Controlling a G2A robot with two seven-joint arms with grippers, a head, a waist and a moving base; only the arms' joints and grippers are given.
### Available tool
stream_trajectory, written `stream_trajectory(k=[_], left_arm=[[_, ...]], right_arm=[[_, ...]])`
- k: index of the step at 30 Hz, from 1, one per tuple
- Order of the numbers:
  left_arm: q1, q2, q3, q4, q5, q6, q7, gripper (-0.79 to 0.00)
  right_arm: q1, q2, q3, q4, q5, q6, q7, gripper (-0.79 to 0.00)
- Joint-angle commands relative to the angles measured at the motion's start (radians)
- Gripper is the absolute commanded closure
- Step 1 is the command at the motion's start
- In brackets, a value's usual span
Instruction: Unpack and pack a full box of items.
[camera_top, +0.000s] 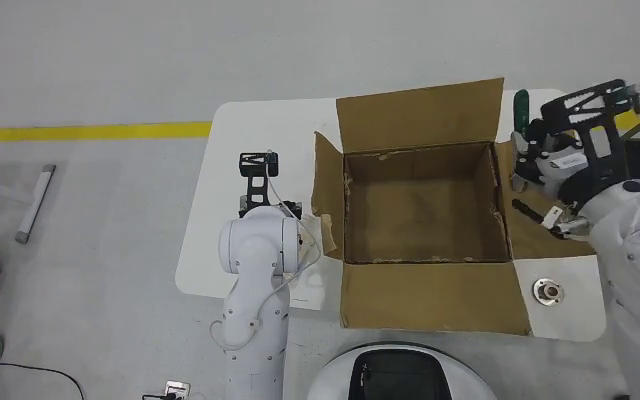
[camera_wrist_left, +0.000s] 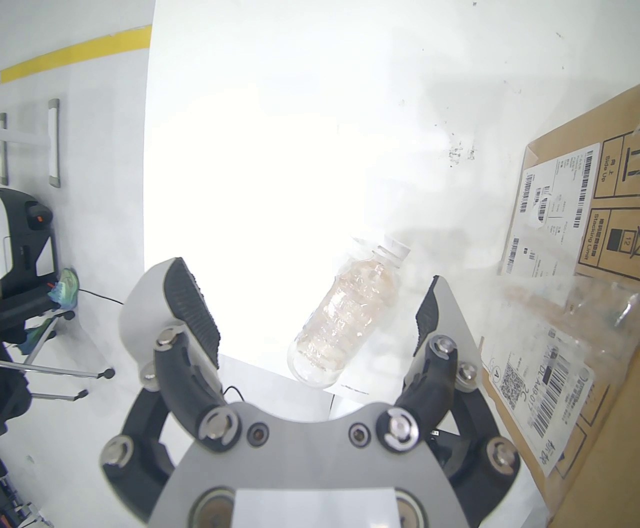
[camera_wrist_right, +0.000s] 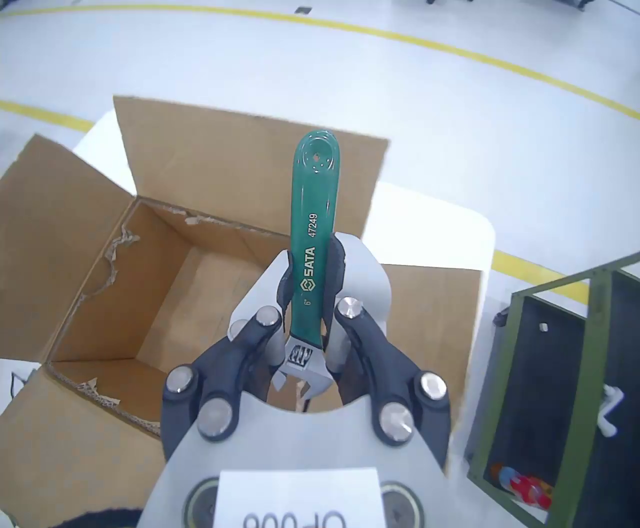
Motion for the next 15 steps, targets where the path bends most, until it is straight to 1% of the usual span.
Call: stream_trajectory(k=[1, 8, 12, 15], left_arm=[[0.0, 0.0, 0.0, 0.0, 0.0, 0.0, 0.0, -0.785], [0.0, 0.0, 0.0, 0.0, 0.0, 0.0, 0.0, -0.785], [0.0, 0.0, 0.0, 0.0, 0.0, 0.0, 0.0, -0.785], [0.0, 0.0, 0.0, 0.0, 0.0, 0.0, 0.0, -0.785]], right_arm=[[-0.018, 0.004, 0.104, 0.003, 0.02, -0.015, -0.019, 0.0], [-0.137, 0.013, 0.352, 0.003, 0.082, -0.034, -0.002, 0.0], [-0.245, 0.012, 0.481, 0.003, 0.117, -0.031, 0.039, 0.0], [-0.331, 0.009, 0.539, 0.003, 0.154, -0.043, 0.064, 0.0]])
